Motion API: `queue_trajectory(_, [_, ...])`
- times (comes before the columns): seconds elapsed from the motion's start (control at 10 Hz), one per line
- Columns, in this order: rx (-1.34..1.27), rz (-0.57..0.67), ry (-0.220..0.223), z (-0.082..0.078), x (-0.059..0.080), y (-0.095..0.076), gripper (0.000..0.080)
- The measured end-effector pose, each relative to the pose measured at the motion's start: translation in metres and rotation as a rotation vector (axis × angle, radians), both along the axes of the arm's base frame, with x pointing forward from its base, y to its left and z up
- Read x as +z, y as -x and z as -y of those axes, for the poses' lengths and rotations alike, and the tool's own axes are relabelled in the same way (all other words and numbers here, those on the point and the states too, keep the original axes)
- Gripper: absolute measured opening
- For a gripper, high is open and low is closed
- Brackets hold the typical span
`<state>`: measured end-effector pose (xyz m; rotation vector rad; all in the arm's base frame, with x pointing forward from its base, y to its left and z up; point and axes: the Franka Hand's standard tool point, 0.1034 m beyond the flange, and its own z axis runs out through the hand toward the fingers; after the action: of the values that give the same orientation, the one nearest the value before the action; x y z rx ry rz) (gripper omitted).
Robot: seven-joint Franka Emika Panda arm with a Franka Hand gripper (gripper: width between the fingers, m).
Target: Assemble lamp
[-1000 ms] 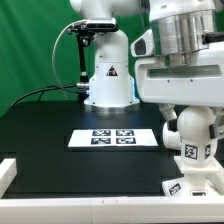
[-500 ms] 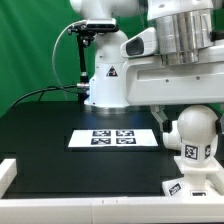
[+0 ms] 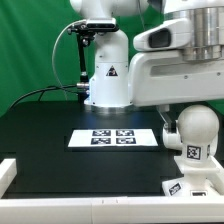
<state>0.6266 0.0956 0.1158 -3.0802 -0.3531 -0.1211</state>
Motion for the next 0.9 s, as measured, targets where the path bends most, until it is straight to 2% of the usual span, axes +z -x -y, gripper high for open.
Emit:
queue_trajectory(0.5, [0.296,0.012,0.043,0.005,0.0,-0.001,0.0699])
queue_trajectory(0.7, [0.637,0.011,0.133,-0.008,-0.001,0.002,0.0699])
queue_trajectory(0.8, [0.786,0.006,0.161,-0.005,-0.001,0.001,0.0699])
queue_trajectory(0.9, [0.784,0.006,0.162,-0.003,-0.001,0.001,0.0699])
